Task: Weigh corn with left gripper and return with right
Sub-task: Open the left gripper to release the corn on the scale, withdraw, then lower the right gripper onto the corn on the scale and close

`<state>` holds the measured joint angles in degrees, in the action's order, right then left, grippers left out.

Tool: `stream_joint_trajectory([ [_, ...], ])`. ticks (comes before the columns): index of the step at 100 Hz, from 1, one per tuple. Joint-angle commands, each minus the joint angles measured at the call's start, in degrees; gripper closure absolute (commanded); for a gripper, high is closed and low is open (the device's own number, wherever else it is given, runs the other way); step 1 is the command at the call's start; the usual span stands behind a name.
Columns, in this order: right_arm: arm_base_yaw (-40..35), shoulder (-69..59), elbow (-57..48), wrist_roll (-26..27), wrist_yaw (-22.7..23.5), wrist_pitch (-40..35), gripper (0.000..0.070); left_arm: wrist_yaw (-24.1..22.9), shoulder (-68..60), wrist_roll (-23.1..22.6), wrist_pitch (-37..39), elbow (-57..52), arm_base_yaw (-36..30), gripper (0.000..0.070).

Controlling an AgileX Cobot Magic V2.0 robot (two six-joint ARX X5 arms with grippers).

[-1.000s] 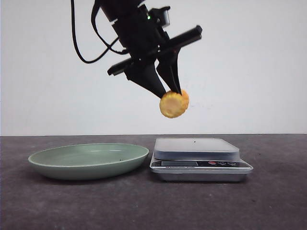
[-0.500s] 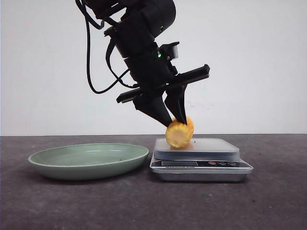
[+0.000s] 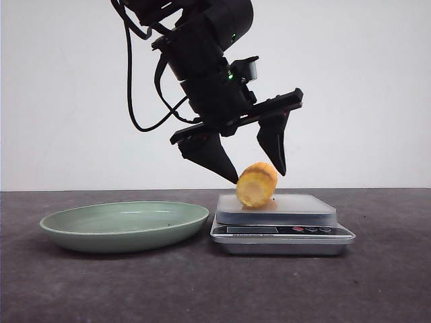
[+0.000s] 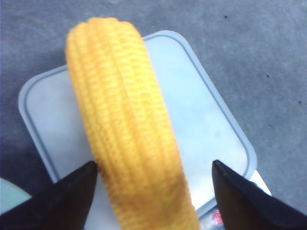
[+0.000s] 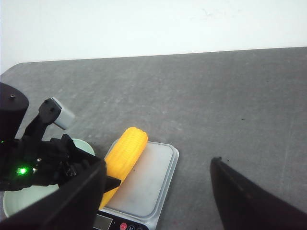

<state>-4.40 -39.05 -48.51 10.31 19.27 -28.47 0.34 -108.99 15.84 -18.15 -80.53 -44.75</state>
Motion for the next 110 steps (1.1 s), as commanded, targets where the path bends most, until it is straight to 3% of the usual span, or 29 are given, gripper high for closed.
stream_joint_trajectory([
  [1,-0.09,-0.17,-1.16,-0.46,-0.2,0.44,0.0271,-0.09,0.39,-0.37,0.44,-1.53,-0.72,0.0236],
  [30,-0.09,-0.2,-1.16,-0.33,0.26,0.5,0.0271,-6.03,13.03,-3.5,-3.52,-1.57,-0.28,0.0236],
  [67,-6.27,-4.35,-1.16,1.92,0.15,3.82,0.027,-17.0,40.83,-7.87,-20.37,-1.53,1.97,0.0279],
  [85,-14.27,-10.03,-1.46,4.07,-3.19,9.62,0.024,-21.11,54.14,-5.66,-29.9,-0.72,1.92,0.0275],
  [110,-25.38,-21.97,-4.55,4.76,-11.17,14.95,0.0231,-22.01,70.73,-0.22,-37.31,3.56,1.92,0.0276],
])
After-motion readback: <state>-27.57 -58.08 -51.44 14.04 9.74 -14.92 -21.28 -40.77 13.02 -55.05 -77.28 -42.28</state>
